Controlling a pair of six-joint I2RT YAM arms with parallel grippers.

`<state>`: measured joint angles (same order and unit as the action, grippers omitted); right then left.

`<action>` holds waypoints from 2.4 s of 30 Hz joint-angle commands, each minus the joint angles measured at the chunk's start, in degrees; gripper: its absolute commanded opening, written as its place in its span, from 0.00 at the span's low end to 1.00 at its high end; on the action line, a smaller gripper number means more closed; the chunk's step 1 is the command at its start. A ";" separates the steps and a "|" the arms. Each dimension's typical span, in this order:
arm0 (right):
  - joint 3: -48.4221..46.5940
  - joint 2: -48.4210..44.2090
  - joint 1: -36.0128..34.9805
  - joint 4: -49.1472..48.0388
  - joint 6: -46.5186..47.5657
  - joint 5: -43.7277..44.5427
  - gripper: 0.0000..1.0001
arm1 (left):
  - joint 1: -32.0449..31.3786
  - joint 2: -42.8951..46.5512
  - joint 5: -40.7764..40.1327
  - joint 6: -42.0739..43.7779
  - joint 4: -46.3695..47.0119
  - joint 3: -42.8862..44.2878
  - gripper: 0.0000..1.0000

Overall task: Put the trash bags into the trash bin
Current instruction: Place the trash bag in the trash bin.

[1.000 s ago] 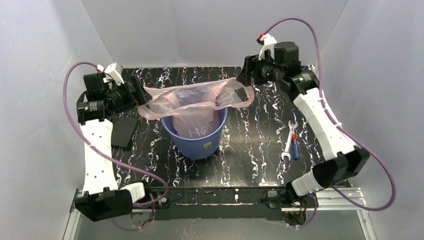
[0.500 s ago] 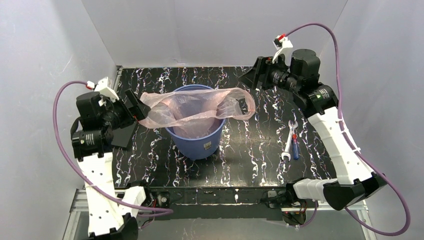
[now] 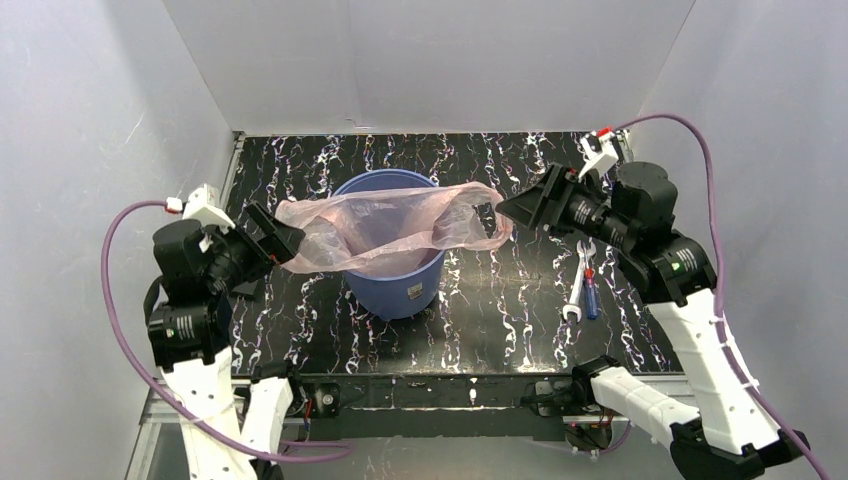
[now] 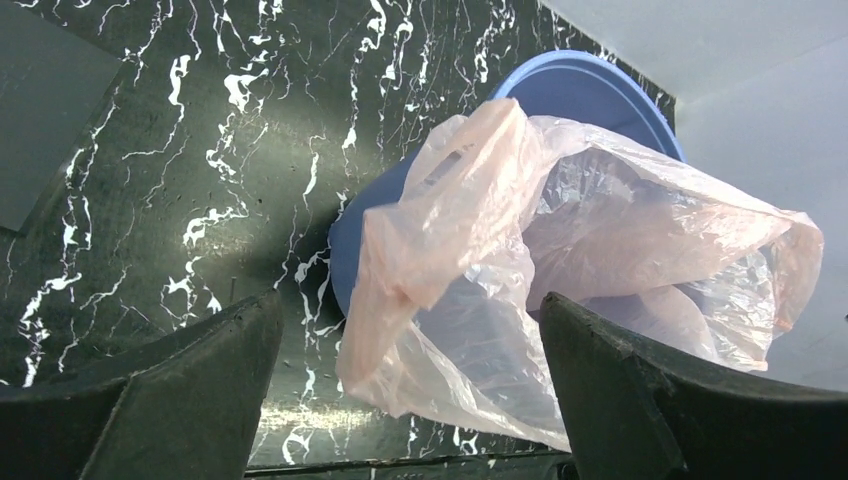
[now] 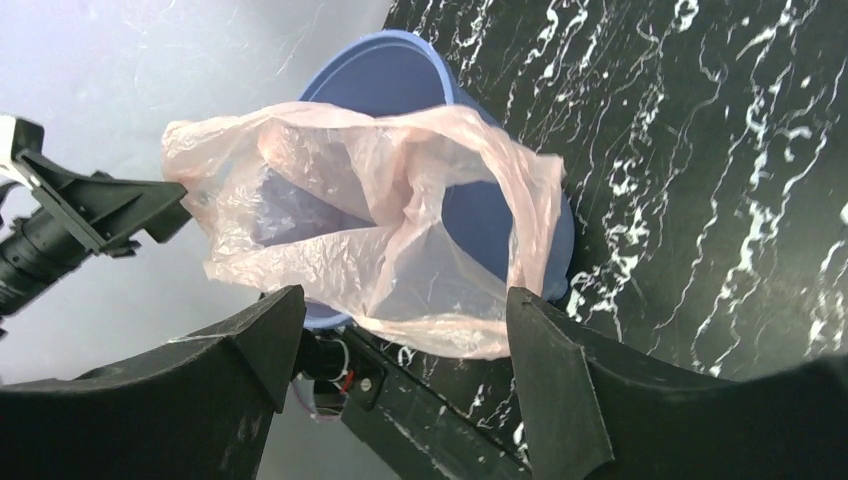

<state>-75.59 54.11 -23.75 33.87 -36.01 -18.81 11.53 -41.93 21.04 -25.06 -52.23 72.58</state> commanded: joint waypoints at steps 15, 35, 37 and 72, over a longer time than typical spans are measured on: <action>18.66 -6.72 0.02 -10.99 -23.68 -2.56 0.73 | 0.35 15.78 4.74 -13.14 1.93 -13.97 0.96; 27.16 -4.04 -0.01 -27.37 -32.50 -6.64 0.01 | 0.36 14.96 8.20 -21.64 10.13 -19.11 0.36; 26.45 -3.98 0.02 -27.04 -31.11 -7.29 0.01 | 0.37 14.76 9.12 -21.83 10.62 -18.95 0.18; 19.49 8.14 0.02 -12.72 -0.67 -4.30 0.24 | 0.37 20.87 3.10 -7.99 3.24 -26.74 0.21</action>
<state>-51.46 59.00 -23.75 26.26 -41.80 -20.97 11.57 -17.58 23.81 -35.05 -53.58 46.59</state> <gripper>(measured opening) 0.165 0.141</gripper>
